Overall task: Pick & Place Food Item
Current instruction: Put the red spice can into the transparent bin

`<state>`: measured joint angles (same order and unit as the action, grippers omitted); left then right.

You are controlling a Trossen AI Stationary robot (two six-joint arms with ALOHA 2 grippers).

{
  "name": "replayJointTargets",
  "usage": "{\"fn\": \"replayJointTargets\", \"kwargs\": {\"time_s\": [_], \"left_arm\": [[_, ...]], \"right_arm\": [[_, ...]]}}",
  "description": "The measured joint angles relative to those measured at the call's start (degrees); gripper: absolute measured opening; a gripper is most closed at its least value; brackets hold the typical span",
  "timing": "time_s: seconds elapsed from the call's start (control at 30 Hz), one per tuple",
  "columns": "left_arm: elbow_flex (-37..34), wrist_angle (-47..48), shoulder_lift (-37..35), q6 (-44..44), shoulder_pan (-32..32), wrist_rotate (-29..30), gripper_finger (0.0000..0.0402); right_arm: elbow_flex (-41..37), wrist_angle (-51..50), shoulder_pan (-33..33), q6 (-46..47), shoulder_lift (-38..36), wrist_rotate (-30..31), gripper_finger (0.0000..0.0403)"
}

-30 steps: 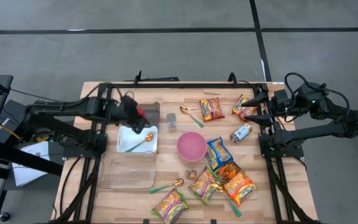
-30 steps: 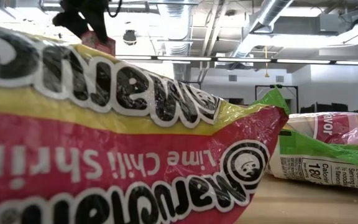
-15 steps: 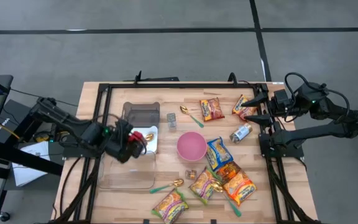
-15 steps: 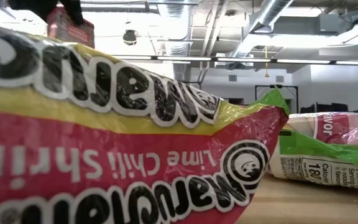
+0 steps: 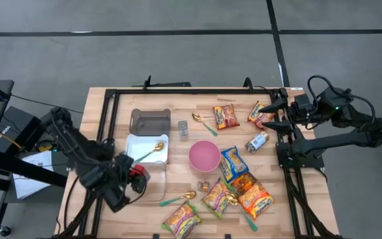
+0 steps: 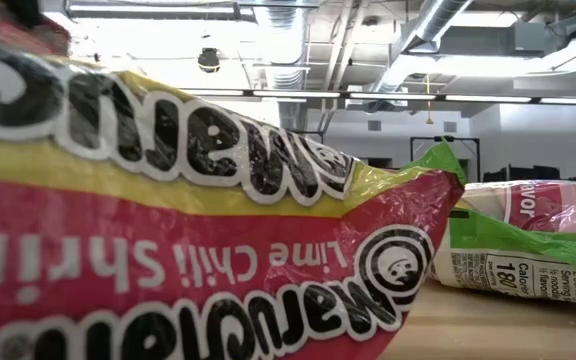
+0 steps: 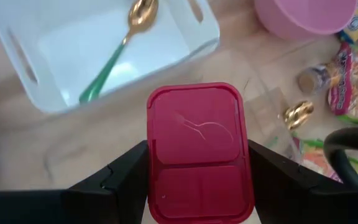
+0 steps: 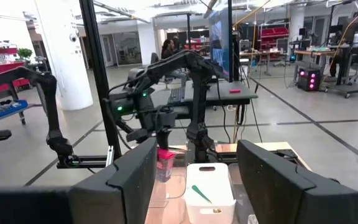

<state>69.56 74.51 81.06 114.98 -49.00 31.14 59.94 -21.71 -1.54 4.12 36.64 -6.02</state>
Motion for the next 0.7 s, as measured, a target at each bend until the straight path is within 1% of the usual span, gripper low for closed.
{"fn": "replayJointTargets", "kwargs": {"time_s": [0.13,0.33,0.47,0.7], "left_arm": [[0.0,0.1,2.07,5.78,-2.92,-2.19,0.0218],[0.0,1.33,4.75,12.92,-5.45,-5.44,0.0218],[0.0,2.19,6.45,13.66,-5.61,-7.59,0.0218],[0.0,4.65,9.16,14.24,-4.64,-7.61,0.0218]], "right_arm": [[0.0,0.0,0.0,0.0,-0.02,0.0,0.0215],[0.0,0.0,0.0,-0.02,-0.02,0.0,0.0215],[0.0,-0.02,0.0,-0.02,-0.01,0.0,0.0215],[0.0,-0.09,0.0,-0.09,-0.02,0.0,0.0215]]}}
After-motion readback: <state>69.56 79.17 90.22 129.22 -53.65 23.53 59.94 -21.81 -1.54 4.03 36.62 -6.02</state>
